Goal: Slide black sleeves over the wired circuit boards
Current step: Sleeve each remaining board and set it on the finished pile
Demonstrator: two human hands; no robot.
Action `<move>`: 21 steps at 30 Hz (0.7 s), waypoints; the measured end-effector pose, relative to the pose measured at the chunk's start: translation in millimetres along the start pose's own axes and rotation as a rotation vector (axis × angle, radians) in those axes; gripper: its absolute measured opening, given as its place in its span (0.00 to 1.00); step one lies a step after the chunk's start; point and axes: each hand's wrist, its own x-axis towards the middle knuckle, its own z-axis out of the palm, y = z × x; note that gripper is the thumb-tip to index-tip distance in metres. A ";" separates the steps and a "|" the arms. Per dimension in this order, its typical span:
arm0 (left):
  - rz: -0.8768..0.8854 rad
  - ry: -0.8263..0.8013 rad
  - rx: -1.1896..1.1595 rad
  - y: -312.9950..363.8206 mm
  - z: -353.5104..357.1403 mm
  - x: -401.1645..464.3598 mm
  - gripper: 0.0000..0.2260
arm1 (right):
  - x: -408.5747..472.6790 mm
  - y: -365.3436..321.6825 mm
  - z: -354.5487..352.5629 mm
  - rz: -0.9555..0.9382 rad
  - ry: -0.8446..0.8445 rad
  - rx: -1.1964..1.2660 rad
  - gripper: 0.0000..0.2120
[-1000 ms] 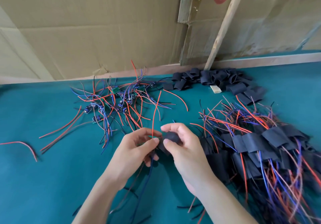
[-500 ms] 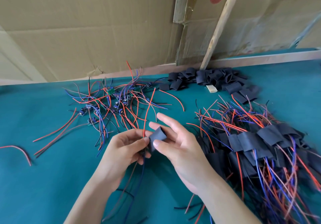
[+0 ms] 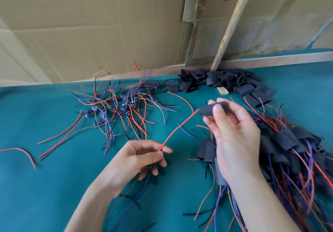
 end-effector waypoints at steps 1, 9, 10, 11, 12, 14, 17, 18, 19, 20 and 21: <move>-0.003 -0.010 0.018 -0.2 0.6 -0.1 0.10 | 1.8 -2.5 -2.7 -0.007 0.016 -0.004 0.07; -0.022 -0.010 0.044 1.4 3.8 0.1 0.11 | -4.7 -2.2 -3.0 0.063 -0.172 -0.079 0.14; -0.020 -0.003 0.038 1.4 3.5 -0.3 0.10 | -6.7 -1.4 -2.4 0.079 -0.211 -0.098 0.15; -0.015 0.003 0.033 1.4 3.5 -0.4 0.10 | -8.9 -0.2 -1.1 0.099 -0.249 -0.108 0.16; -0.006 0.009 0.028 1.4 3.5 -0.3 0.10 | -11.8 2.2 0.8 0.120 -0.285 -0.115 0.18; 0.013 0.020 0.019 2.0 3.7 -0.4 0.09 | -19.8 10.4 6.5 0.163 -0.338 -0.155 0.21; 0.037 0.011 0.013 4.2 1.9 -1.2 0.08 | -31.2 23.6 15.2 0.226 -0.358 -0.263 0.17; 0.044 0.010 0.006 4.5 0.9 -1.7 0.09 | -33.9 27.2 16.1 0.247 -0.360 -0.262 0.15; 0.049 0.015 -0.010 4.7 0.2 -2.0 0.11 | -35.6 29.4 16.6 0.267 -0.358 -0.253 0.13; 0.054 0.024 -0.034 4.6 -0.2 -2.1 0.15 | -36.7 30.8 16.4 0.279 -0.356 -0.251 0.11; 0.061 0.033 -0.057 4.6 0.0 -2.1 0.18 | -37.4 31.4 16.2 0.280 -0.355 -0.261 0.09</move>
